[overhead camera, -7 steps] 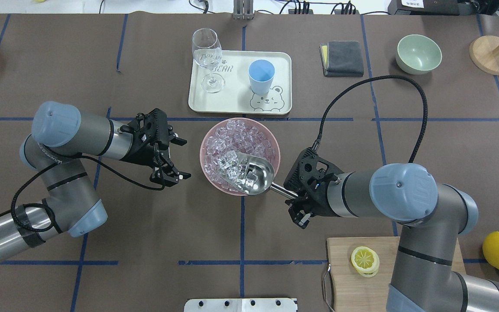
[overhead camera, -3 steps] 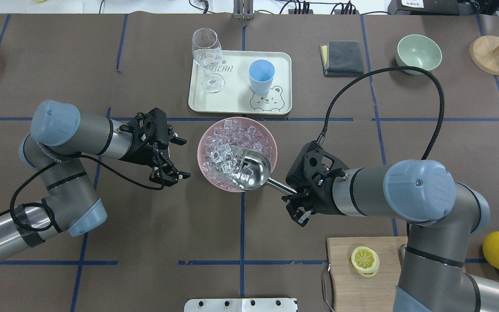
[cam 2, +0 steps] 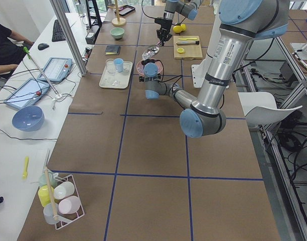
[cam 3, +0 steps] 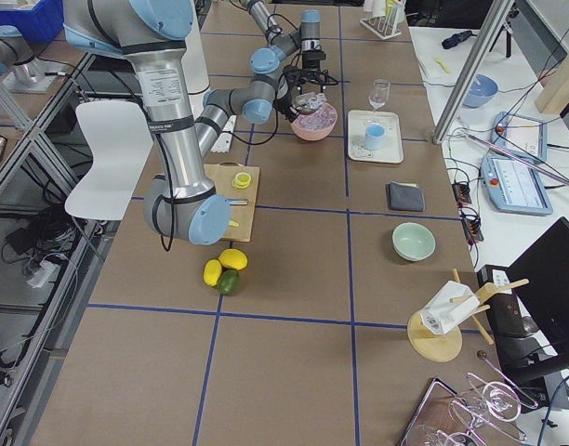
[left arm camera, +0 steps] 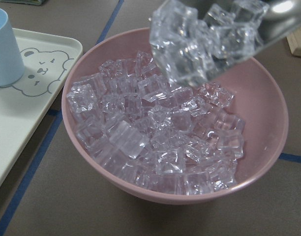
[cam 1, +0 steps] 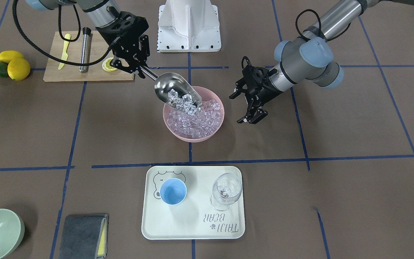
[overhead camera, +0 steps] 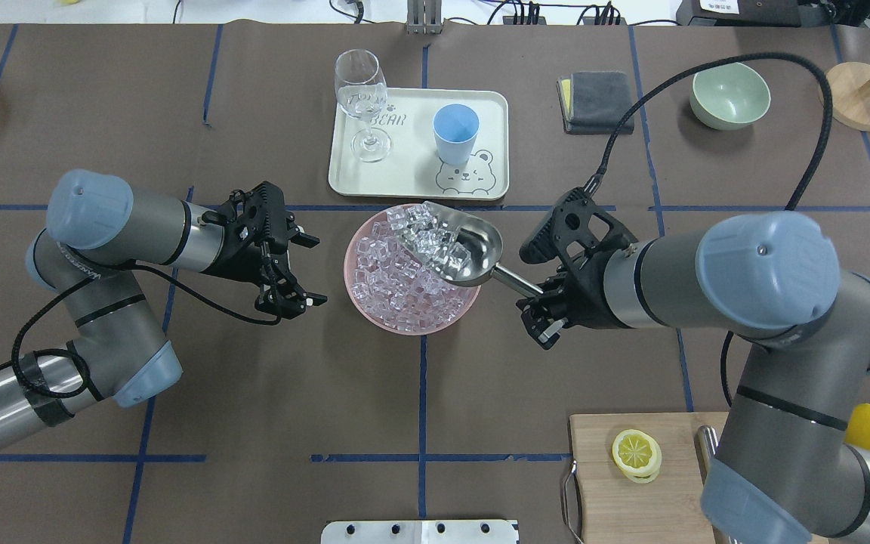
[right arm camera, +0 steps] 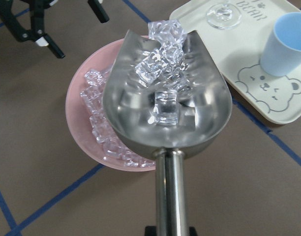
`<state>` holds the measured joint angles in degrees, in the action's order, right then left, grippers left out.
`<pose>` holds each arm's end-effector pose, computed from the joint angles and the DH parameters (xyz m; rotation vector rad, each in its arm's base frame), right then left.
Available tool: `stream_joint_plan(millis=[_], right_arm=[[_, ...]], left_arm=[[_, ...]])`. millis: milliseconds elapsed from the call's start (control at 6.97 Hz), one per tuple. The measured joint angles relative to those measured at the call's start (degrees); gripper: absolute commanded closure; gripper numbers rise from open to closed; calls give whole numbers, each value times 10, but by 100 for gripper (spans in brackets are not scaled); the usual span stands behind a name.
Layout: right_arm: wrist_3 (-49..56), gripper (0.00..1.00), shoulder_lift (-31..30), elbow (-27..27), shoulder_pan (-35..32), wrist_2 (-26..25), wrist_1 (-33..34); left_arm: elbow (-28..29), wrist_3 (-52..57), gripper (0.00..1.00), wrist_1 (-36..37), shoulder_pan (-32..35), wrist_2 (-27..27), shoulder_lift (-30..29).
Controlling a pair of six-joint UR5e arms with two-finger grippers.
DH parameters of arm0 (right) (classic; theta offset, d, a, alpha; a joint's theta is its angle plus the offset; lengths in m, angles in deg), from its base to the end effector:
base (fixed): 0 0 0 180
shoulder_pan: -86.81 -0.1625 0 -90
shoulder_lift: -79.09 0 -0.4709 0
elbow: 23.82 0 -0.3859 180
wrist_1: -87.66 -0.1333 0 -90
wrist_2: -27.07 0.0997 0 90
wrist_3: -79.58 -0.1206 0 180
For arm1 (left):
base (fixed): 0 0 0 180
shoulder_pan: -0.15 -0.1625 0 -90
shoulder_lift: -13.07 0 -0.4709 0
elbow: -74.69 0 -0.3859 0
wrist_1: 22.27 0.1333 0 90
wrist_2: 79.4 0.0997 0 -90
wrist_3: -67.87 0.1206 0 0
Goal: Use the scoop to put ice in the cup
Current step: 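Lift the filled scoop and carry it toward the light-blue cup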
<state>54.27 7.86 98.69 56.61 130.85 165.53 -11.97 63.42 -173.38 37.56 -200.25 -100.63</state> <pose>-0.4161 -0.3632 0.2705 0.6794 -0.9222 -0.6692 0.4874 -0.4627 0.3762 1.0599 1.1086 1.0597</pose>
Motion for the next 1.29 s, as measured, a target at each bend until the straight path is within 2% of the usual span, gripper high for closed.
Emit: stream_joint_plan(millis=[287, 717, 1291], right_arm=[[-25, 100, 14, 1, -35, 19, 37], [-108, 100, 18, -7, -55, 20, 25], [-139, 100, 79, -96, -95, 15, 24]], left_arm=[[0, 0, 0, 0, 11, 0, 1], [1, 1, 0, 2, 15, -2, 2], [-1, 1, 0, 2, 23, -17, 9]])
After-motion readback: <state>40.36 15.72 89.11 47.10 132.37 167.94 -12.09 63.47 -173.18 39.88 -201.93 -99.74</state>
